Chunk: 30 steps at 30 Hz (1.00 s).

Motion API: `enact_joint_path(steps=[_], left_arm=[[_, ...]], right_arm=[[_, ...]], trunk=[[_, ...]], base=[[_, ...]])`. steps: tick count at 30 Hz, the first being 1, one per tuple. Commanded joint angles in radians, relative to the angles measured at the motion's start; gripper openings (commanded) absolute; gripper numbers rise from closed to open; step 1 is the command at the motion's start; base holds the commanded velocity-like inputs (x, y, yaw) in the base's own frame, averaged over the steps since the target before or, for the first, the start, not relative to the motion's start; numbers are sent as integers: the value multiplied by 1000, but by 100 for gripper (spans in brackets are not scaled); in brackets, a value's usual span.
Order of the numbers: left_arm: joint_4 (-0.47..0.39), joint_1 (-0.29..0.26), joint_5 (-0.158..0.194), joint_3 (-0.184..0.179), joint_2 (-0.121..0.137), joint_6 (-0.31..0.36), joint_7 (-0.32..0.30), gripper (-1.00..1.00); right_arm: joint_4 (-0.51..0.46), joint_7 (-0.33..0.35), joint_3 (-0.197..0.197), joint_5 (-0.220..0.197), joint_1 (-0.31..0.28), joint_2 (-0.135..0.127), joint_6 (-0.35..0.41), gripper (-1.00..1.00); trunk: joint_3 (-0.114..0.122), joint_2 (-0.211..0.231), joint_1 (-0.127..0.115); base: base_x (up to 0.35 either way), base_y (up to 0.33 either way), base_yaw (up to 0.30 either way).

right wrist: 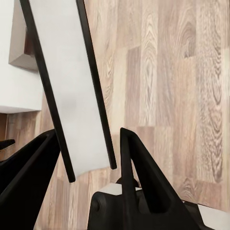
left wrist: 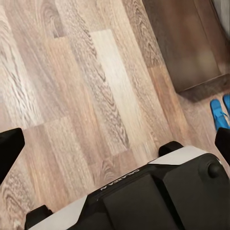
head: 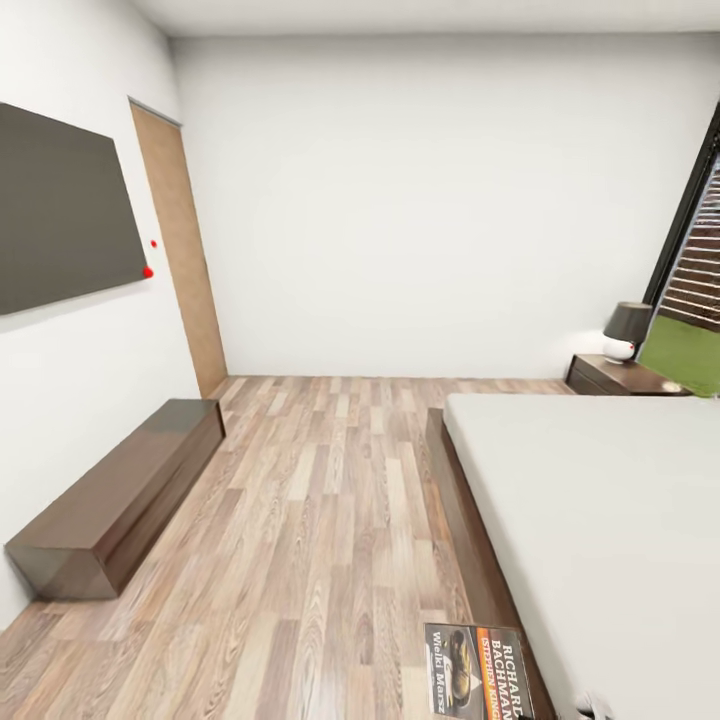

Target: In the bedroom, move the book from the bed onto either nightstand, and place the two sandals side by side next to the bed.

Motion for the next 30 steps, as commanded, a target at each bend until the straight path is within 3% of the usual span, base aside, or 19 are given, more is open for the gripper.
enact_joint_path(steps=[1, 9, 30], left_arm=[[2, -1, 10, -8, 0, -4, -2, 100], [2, -1, 10, -8, 0, -4, -1, 100], [2, -1, 10, -8, -12, -4, -1, 100]], right_arm=[[-1, 3, 0, -10, -1, 0, 9, -100], [0, 2, 0, -10, -1, 0, 9, -100], [0, 2, 0, -10, -1, 0, 7, -100]], trunk=[[-2, -2, 1], [-2, -2, 1], [6, -2, 1]], base=[[0, 0, -275], [0, 0, -214], [0, 0, -7]])
